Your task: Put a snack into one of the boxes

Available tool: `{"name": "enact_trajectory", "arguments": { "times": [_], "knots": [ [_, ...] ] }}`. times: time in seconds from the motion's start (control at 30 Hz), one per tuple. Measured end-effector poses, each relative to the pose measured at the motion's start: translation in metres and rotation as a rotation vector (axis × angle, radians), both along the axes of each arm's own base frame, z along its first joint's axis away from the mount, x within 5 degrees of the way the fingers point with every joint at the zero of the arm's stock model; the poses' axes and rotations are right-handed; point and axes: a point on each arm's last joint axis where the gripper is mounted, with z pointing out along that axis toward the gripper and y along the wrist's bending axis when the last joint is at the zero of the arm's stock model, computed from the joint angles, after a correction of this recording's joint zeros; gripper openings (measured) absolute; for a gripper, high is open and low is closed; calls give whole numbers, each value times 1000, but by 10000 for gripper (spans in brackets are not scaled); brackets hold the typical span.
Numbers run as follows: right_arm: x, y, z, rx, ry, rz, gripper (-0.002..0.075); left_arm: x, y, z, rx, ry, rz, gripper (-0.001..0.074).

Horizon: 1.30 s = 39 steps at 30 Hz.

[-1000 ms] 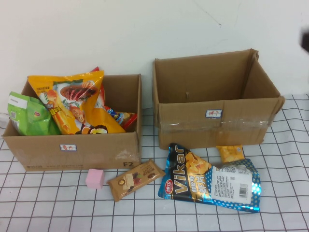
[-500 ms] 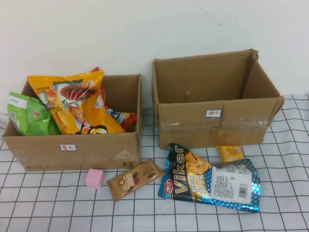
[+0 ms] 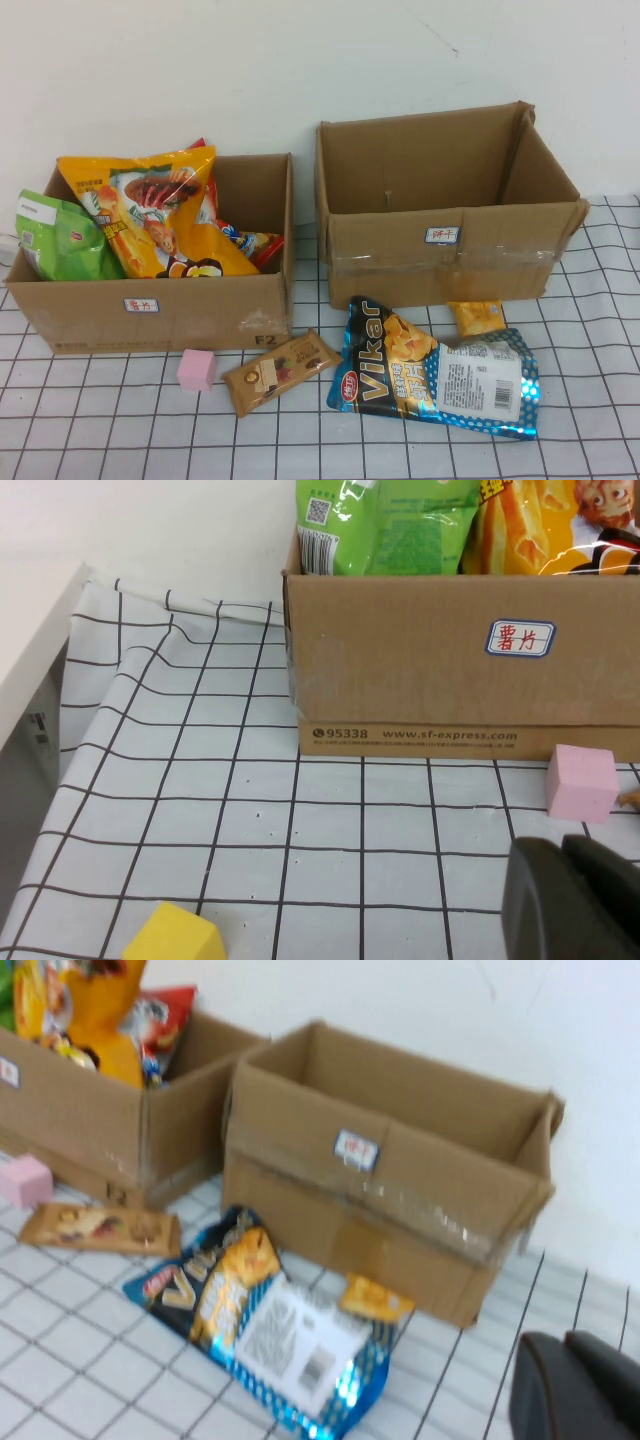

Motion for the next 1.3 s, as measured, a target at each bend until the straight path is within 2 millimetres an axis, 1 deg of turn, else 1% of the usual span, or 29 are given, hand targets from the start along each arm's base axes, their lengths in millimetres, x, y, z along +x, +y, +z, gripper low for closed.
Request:
{"name": "enact_trajectory", "arguments": {
  "times": [0.13, 0.2, 0.27, 0.4, 0.53, 0.63, 0.87, 1.3],
  "knots": [
    [7, 0, -23, 19, 84, -58, -1, 0, 0, 0, 0, 0, 0, -2],
    [11, -1, -37, 39, 135, -126, -1, 0, 0, 0, 0, 0, 0, -2],
    [15, -3, -48, 47, 144, -208, -1, 0, 0, 0, 0, 0, 0, -2],
    [23, -9, -63, 16, 83, -346, -1, 0, 0, 0, 0, 0, 0, -2],
    [25, -15, -79, 24, 108, -468, -1, 0, 0, 0, -2, 0, 1, -2],
    [25, -17, -88, 46, 137, -522, -1, 0, 0, 0, -2, 0, 1, -2],
    [25, -17, -89, 78, 138, -534, -1, 0, 0, 0, -2, 0, 1, -2],
    [25, -17, -89, 85, 140, -535, -1, 0, 0, 0, -2, 0, 1, -2]
  ]
}}
